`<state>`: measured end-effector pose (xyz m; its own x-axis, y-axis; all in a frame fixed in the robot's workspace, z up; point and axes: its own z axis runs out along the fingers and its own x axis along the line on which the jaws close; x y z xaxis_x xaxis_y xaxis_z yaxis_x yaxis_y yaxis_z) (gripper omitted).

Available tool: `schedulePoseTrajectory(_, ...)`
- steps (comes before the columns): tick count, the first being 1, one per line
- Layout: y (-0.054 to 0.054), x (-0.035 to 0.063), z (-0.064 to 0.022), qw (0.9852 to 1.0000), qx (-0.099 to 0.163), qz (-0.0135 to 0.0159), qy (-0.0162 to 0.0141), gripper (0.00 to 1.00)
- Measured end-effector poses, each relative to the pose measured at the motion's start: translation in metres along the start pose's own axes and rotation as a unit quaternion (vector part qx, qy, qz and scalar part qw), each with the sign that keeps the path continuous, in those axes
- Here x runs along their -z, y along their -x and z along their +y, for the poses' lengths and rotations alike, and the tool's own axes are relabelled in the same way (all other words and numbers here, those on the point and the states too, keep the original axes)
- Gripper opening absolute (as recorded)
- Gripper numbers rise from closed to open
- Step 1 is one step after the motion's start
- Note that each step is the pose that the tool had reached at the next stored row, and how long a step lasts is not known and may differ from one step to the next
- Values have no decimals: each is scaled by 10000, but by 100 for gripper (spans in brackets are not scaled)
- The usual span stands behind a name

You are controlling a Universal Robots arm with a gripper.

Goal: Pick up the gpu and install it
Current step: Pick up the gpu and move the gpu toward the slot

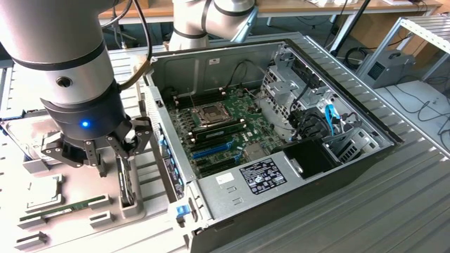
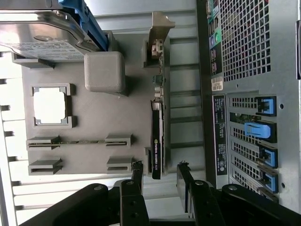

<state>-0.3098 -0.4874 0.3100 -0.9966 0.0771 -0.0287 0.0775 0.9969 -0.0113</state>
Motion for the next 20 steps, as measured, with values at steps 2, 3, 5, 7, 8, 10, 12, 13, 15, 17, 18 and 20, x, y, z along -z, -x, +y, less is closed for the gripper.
schedulePoseTrajectory(2,-1,-3,0,10000,0,0,0,42)
schedulePoseTrajectory(3,-2,-5,0,10000,0,0,0,42)
schedulePoseTrajectory(5,-3,-9,0,10000,0,0,0,42)
schedulePoseTrajectory(7,-4,-13,0,10000,0,0,0,42)
schedulePoseTrajectory(8,-5,-15,0,10000,0,0,0,42)
schedulePoseTrajectory(10,-6,-20,0,10000,0,0,0,42)
schedulePoseTrajectory(12,-6,-23,0,10000,0,0,0,42)
schedulePoseTrajectory(13,-7,-25,0,10000,0,0,0,42)
schedulePoseTrajectory(15,-8,-29,0,10000,0,0,0,42)
schedulePoseTrajectory(17,-10,-34,0,10000,0,0,0,42)
schedulePoseTrajectory(18,-10,-36,0,10000,0,0,0,42)
schedulePoseTrajectory(20,-11,-39,0,10000,0,0,0,42)
